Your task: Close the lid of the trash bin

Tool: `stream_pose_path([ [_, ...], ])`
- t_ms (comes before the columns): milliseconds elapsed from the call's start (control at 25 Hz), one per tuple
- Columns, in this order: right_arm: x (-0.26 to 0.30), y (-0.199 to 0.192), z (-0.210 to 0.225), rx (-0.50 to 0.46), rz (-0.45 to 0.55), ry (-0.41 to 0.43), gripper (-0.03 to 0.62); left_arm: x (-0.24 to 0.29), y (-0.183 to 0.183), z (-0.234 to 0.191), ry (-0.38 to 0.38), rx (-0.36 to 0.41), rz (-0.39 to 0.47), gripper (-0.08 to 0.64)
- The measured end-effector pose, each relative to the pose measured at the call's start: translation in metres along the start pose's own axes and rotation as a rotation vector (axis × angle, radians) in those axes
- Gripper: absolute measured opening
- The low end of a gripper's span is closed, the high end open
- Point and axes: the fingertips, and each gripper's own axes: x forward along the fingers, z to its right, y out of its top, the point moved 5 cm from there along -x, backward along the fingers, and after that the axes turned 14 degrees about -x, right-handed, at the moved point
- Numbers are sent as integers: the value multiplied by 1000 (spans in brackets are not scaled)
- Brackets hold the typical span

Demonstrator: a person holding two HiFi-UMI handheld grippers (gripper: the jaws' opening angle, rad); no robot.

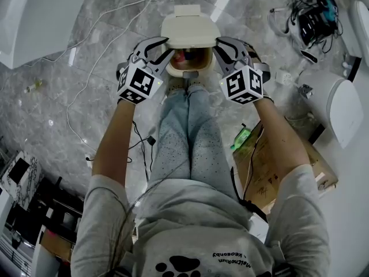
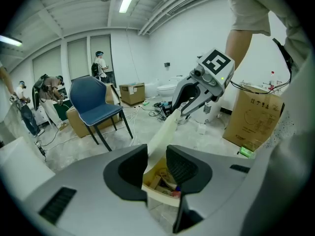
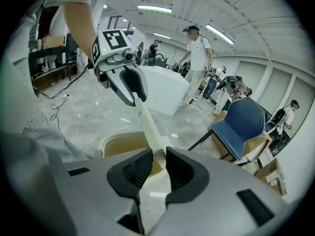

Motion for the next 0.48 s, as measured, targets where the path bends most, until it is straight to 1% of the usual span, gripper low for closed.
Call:
stream_pose_path([
  [320, 1, -4, -23, -25, -27, 17, 101, 1, -19, 13, -17, 8, -28, 137],
  [480, 3, -7, -36, -47, -42, 33, 106, 2, -29, 19, -27, 41, -58, 138],
])
